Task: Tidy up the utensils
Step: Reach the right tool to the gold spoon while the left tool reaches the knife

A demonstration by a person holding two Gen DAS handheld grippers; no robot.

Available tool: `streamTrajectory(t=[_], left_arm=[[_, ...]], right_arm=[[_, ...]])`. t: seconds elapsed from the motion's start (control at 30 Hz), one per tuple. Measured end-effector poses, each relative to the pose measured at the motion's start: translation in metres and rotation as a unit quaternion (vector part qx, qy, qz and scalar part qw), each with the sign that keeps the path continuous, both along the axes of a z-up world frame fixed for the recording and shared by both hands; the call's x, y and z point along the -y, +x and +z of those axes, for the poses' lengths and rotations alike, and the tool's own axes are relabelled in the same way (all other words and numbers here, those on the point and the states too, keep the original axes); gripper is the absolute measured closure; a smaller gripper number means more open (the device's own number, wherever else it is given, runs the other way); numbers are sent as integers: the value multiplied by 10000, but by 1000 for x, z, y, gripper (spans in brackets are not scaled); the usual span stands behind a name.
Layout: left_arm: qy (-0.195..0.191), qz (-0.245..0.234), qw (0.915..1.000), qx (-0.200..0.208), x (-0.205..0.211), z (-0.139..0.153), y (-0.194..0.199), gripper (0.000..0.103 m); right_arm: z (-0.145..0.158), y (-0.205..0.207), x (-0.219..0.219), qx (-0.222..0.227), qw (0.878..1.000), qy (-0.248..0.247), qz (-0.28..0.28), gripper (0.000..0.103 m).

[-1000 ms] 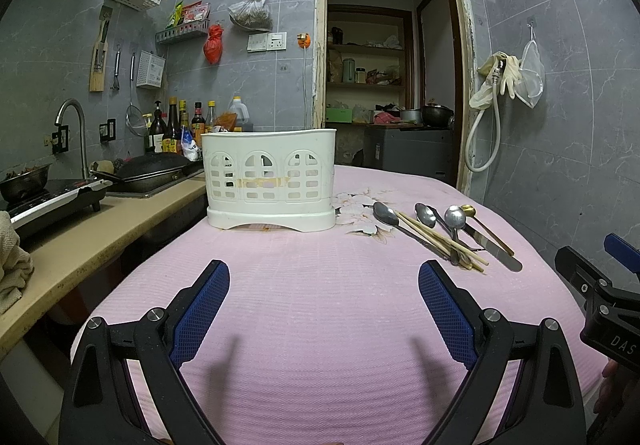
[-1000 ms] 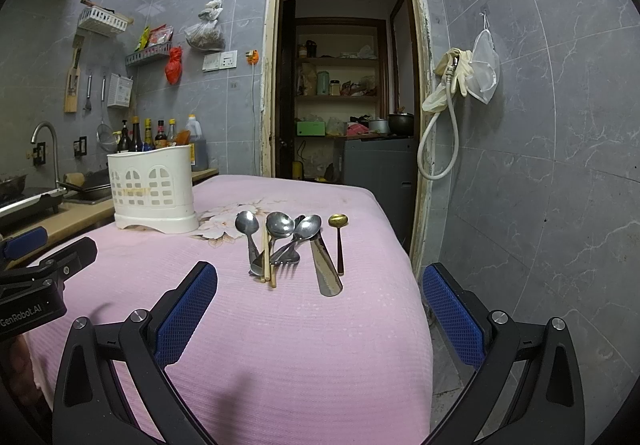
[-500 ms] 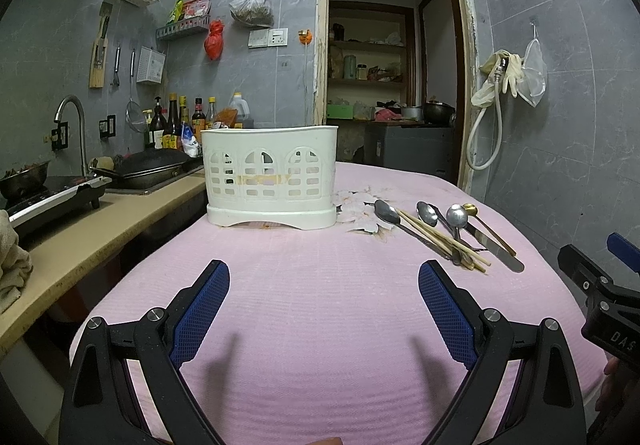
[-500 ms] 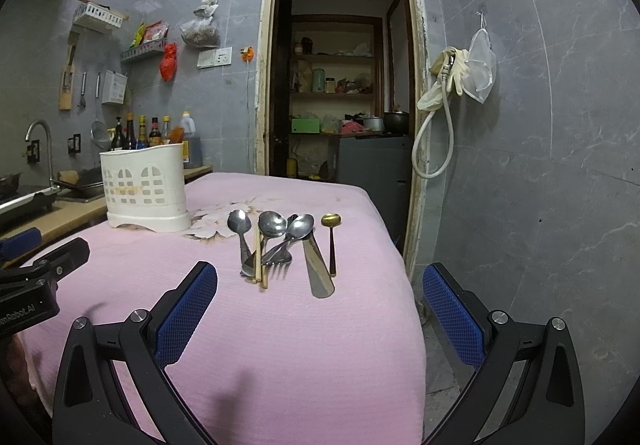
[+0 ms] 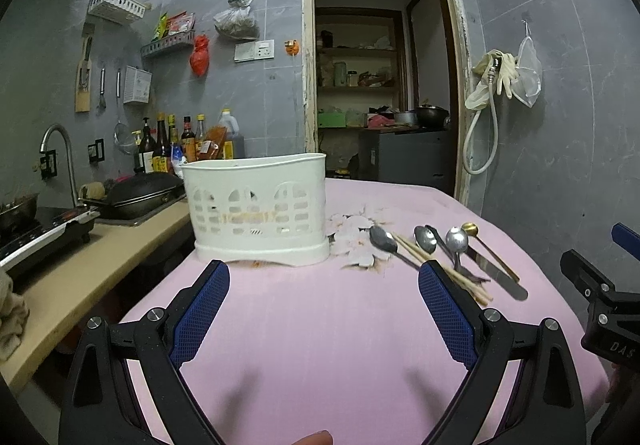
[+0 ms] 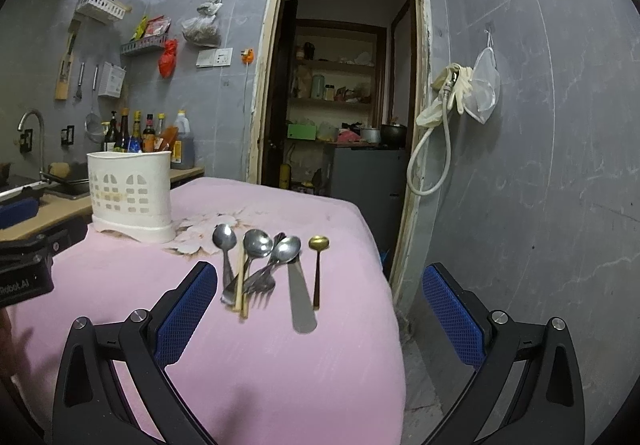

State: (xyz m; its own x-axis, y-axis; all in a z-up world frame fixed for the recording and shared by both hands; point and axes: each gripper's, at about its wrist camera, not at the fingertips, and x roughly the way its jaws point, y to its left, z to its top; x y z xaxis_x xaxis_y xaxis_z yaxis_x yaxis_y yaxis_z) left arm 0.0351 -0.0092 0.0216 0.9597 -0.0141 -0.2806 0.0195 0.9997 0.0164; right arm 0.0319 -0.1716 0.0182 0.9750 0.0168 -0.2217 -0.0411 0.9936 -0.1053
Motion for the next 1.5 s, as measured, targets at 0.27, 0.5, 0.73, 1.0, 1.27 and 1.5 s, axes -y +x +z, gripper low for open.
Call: streamTrajectory(t=[0.27, 0.5, 0.73, 1.0, 1.27, 1.5], left_arm=[[32, -247, 9995, -175, 3, 17, 32, 10], [-72, -479, 9975, -516, 7, 25, 66, 10], [-149, -696, 9938, -855, 8, 37, 98, 10], [-129, -951, 9858, -1380, 14, 40, 134, 10], [-55, -1210, 9736, -1935, 28, 17, 165, 31], [-90, -1330, 9566, -2590, 37, -8, 202, 63]], right_arm=[[15, 24, 5, 45, 9999, -127, 64, 0], [27, 48, 10, -79, 9996, -254, 99, 0], [35, 76, 16, -181, 9991, -389, 76, 0], [37, 111, 28, -477, 9982, -253, 276, 0], [33, 145, 42, -908, 9938, -81, 629, 0], [12, 183, 51, -1840, 9789, 165, 870, 27]])
